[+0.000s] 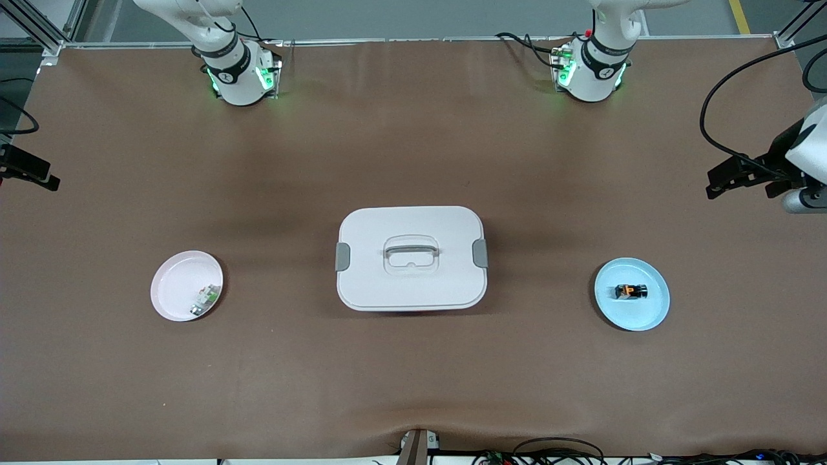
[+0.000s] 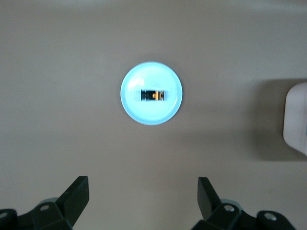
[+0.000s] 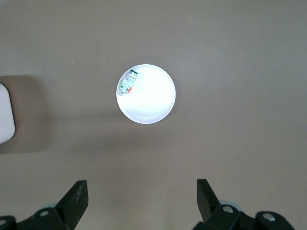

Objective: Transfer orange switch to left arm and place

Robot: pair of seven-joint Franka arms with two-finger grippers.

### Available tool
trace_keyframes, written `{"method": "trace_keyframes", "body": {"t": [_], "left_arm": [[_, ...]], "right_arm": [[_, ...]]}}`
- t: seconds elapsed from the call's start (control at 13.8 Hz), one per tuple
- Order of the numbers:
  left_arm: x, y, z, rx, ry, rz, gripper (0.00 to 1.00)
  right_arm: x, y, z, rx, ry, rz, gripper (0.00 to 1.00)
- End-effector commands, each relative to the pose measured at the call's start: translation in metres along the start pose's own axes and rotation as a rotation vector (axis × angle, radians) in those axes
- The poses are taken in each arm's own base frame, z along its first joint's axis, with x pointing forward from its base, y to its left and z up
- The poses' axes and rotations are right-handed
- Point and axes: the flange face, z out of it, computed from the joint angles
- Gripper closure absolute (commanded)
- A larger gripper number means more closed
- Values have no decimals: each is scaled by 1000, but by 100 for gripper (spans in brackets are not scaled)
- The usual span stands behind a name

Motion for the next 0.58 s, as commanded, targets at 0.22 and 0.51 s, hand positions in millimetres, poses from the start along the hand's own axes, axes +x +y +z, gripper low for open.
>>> {"method": "trace_keyframes", "body": {"t": [0.22, 0.51], "left_arm": [[7, 10, -11, 3, 51, -5, 0], [6, 10, -11, 3, 51, -5, 0]], "right_arm": [[-8, 1, -6, -3, 13, -9, 0], [-7, 0, -6, -3, 15, -11, 0]]}}
